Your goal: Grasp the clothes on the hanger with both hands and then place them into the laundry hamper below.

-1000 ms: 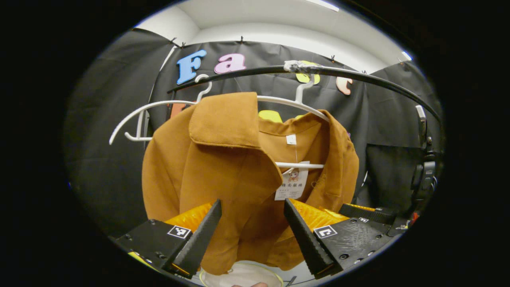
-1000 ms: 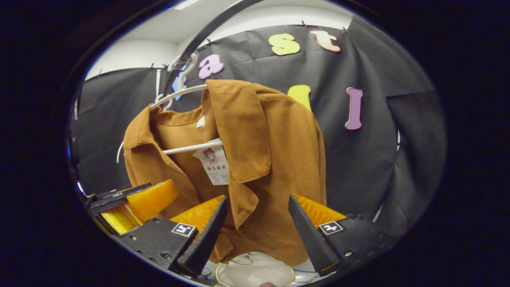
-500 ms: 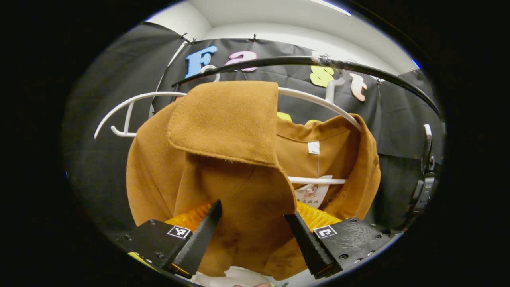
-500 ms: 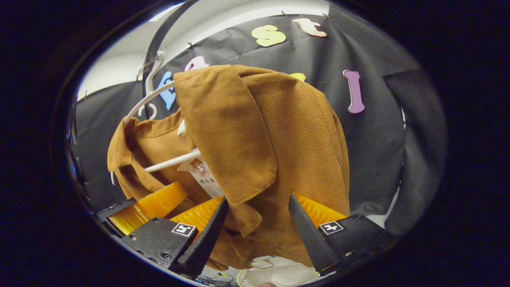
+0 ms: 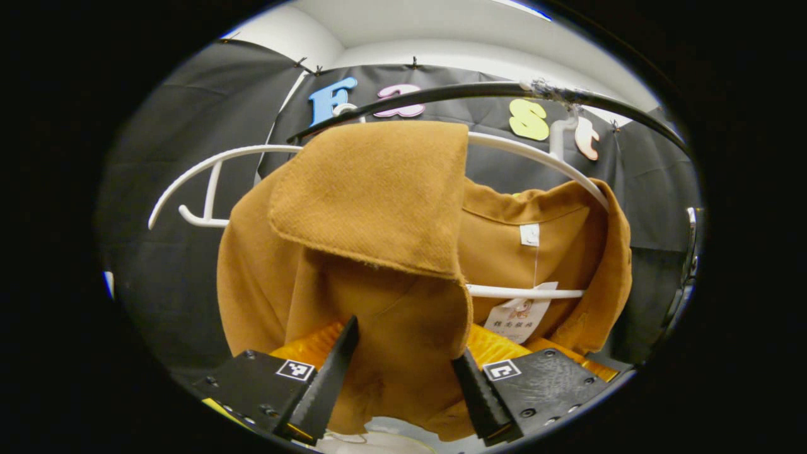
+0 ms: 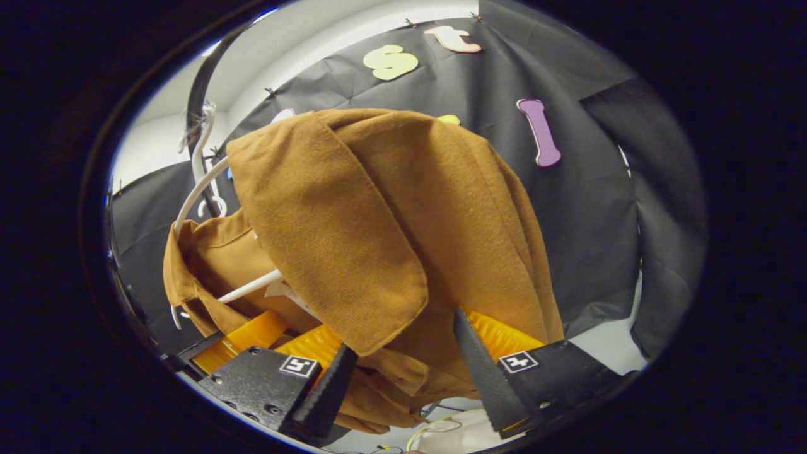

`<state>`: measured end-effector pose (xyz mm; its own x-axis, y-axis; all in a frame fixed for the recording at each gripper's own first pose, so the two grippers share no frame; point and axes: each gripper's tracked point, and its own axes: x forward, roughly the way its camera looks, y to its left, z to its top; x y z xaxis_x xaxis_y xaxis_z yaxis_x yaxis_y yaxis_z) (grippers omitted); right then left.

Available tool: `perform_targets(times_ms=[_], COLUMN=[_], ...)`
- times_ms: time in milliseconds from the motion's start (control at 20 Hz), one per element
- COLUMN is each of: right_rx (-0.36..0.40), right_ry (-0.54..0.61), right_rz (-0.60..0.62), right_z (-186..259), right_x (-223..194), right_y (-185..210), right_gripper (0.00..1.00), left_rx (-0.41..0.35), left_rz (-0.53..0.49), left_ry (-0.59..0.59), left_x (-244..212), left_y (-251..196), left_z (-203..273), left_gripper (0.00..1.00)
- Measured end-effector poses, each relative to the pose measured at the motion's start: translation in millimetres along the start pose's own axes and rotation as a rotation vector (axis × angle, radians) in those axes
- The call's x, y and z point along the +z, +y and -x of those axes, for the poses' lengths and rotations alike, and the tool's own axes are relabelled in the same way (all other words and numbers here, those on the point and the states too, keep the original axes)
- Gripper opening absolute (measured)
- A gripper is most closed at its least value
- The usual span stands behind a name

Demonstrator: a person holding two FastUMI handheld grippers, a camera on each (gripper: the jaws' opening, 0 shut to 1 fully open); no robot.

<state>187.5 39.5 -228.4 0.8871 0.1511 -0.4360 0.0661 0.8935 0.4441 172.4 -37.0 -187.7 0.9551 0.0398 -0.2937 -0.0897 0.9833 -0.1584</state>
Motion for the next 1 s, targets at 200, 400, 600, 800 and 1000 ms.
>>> perform_targets(times_ms=[200, 400, 600, 800, 1000], right_rx=[-0.009, -0.028, -0.035, -0.058, -0.13], right_ry=[-0.027, -0.084, -0.116, -0.153, -0.263], right_rz=[-0.018, 0.032, 0.116, 0.199, 0.293], right_z=[13.5, 31.1, 49.3, 64.1, 110.1], right_x=[7.9, 19.9, 30.6, 45.2, 73.5], right_y=[-14.7, -26.6, -29.9, -28.2, -36.5], right_gripper=[0.51, 0.23, 0.11, 0.07, 0.07], left_rx=[0.037, 0.016, -0.013, -0.026, -0.012], left_rz=[-0.018, -0.02, -0.046, -0.089, -0.075], left_ry=[0.018, 0.014, -0.013, -0.055, -0.103], left_x=[-4.6, -2.7, 8.5, 26.7, 53.2], left_y=[13.8, 14.1, 14.9, 16.9, 24.2], left_z=[0.0, 12.2, 28.9, 47.9, 67.2], left_gripper=[0.43, 0.14, 0.06, 0.0, 0.0])
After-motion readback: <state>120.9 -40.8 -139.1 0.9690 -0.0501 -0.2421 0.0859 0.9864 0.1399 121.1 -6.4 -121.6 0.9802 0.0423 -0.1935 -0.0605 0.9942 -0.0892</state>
